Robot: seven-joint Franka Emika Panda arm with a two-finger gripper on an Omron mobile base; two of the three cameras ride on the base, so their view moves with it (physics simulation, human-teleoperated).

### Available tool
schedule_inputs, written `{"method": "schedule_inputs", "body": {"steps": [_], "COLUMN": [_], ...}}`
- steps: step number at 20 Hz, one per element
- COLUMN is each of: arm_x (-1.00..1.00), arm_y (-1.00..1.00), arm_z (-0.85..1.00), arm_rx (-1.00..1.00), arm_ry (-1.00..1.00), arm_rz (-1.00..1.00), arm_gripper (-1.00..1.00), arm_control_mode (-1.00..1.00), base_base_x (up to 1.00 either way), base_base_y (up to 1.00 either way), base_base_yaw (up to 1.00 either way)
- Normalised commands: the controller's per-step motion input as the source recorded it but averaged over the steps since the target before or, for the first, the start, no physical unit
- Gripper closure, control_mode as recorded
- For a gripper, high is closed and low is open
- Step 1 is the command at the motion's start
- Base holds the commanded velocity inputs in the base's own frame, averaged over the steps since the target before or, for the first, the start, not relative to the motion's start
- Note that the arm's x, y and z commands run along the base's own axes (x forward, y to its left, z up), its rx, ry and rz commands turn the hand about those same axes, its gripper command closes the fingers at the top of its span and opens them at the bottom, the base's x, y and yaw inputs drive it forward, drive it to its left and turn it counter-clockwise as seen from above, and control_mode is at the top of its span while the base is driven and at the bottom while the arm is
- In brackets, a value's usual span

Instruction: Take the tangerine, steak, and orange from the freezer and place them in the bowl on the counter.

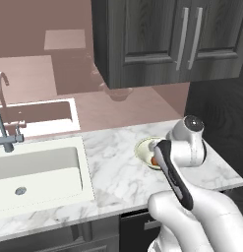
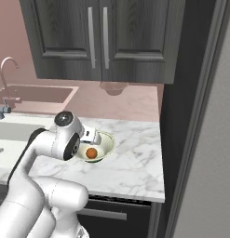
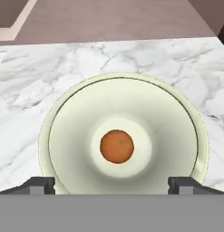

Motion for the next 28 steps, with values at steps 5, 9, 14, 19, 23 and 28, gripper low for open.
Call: {"method": "schedule_inputs", "body": {"steps": [5, 9, 14, 19, 23, 28], "arm_x": [-0.61, -0.68, -0.63, -0.68, -0.67, -0.61], "arm_y": [0.05, 0.14, 0.18, 0.17, 0.02, 0.02], "arm_z": [0.78, 0.82, 0.75, 0.53, 0.39, 0.23], "arm_rx": [0.0, 0.0, 0.0, 0.0, 0.01, 0.02], "arm_ry": [-0.14, -0.05, 0.0, 0.0, 0.05, 0.0], "arm_rz": [0.0, 0.0, 0.0, -0.01, 0.0, 0.0], "arm_gripper": [-1.0, -1.0, -1.0, -1.0, -1.0, -1.0], "arm_control_mode": [-1.0, -1.0, -1.0, -1.0, -1.0, -1.0], "base_base_x": [0.0, 0.0, 0.0, 0.0, 0.0, 0.0], "base_base_y": [0.0, 0.0, 0.0, 0.0, 0.0, 0.0], "base_base_yaw": [0.0, 0.0, 0.0, 0.0, 0.0, 0.0]}}
